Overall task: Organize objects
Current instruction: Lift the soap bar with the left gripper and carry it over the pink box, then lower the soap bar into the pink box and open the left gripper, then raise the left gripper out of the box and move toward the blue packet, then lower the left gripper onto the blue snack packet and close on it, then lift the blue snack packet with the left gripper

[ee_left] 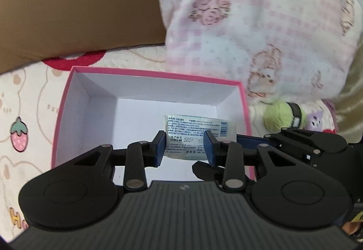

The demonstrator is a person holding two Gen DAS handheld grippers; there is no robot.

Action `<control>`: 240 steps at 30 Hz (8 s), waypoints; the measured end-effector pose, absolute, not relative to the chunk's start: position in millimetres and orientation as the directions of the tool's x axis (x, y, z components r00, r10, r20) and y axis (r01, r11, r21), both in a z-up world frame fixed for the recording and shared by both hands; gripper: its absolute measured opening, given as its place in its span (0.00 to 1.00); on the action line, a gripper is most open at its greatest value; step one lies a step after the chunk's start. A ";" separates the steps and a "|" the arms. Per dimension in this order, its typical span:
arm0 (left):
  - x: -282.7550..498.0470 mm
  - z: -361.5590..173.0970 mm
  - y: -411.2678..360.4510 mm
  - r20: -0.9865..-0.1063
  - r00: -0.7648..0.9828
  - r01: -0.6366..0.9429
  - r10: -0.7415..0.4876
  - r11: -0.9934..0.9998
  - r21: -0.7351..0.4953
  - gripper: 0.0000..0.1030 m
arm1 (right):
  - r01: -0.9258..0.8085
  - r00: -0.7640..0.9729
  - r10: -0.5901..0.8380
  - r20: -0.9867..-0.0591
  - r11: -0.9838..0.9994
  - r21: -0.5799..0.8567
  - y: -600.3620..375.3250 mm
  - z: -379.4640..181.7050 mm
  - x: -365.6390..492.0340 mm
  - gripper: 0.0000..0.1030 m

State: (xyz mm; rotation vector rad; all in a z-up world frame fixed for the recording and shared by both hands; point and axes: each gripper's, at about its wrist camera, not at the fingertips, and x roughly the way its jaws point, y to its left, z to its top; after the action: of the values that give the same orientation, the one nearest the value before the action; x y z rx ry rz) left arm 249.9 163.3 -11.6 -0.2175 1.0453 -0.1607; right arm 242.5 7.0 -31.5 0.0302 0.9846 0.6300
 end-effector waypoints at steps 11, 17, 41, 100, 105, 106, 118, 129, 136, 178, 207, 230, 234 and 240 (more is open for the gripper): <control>302.4 -76.2 196.0 -0.850 0.462 -0.057 -0.254 0.948 -0.314 0.34 | -0.466 0.378 0.377 -0.846 0.867 0.178 56.2 -82.6 288.6 0.57; 319.1 -106.0 202.5 -0.860 0.440 -0.083 -0.257 0.942 -0.324 0.33 | -0.440 0.317 0.333 -0.888 0.881 0.173 67.4 -106.4 314.6 0.55; 343.6 -143.4 189.3 -0.855 0.449 -0.151 -0.260 0.921 -0.359 0.32 | -0.425 0.303 0.201 -0.932 0.903 0.056 69.2 -136.1 330.7 0.48; 132.5 50.8 117.7 -0.917 0.331 0.085 -0.221 0.975 -0.205 0.94 | -0.569 0.476 0.312 -0.822 0.823 -0.017 -61.2 50.7 119.4 0.93; 119.0 55.4 104.3 -0.913 0.320 0.117 -0.255 0.966 -0.229 0.95 | -0.563 0.463 0.297 -0.835 0.827 -0.018 -68.2 52.9 105.9 0.95; 116.5 55.4 103.3 -0.913 0.315 0.115 -0.259 0.965 -0.234 0.95 | -0.561 0.460 0.296 -0.837 0.828 -0.016 -70.4 53.4 102.7 0.96; 76.8 60.5 85.7 -0.904 0.297 0.153 -0.307 0.950 -0.273 0.99 | -0.586 0.384 0.305 -0.871 0.810 0.025 -98.2 45.7 54.8 0.97; 44.6 49.1 75.8 -0.907 0.255 0.192 -0.335 0.937 -0.292 1.00 | -0.569 0.319 0.262 -0.911 0.822 0.037 -128.6 14.0 29.6 0.97; 41.6 29.7 61.9 -0.901 0.227 0.186 -0.371 0.924 -0.334 1.00 | -0.537 0.306 0.246 -0.920 0.842 0.047 -146.4 -2.9 20.0 0.97; 117.8 -124.6 -112.0 -0.785 0.373 0.187 -0.495 0.869 -0.459 0.76 | 0.149 0.516 0.383 -0.766 0.841 0.521 -360.7 -134.2 129.9 0.96; 120.3 -163.6 -140.8 -0.675 0.473 0.316 -0.567 0.824 -0.471 0.20 | 0.185 0.576 0.430 -0.695 0.760 0.623 -353.8 -179.7 99.2 0.89; 140.8 -168.2 -157.3 -0.692 0.439 0.343 -0.572 0.819 -0.460 0.24 | 0.104 0.608 0.302 -0.734 0.886 0.451 -350.1 -164.7 105.4 0.26; 140.2 -166.8 -152.7 -0.683 0.418 0.333 -0.599 0.801 -0.498 0.24 | 0.038 0.618 0.325 -0.716 0.897 0.441 -343.4 -156.4 104.1 0.26; 131.6 -158.1 -139.6 -0.718 0.335 0.273 -0.610 0.792 -0.546 0.22 | 0.020 0.550 0.417 -0.724 0.860 0.511 -344.3 -158.0 101.3 0.26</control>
State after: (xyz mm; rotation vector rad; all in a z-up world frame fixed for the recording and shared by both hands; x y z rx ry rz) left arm 131.6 -139.6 -158.1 -0.3573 1.0855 -0.5921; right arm 101.3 -344.3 -158.0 0.5009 0.9690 0.2470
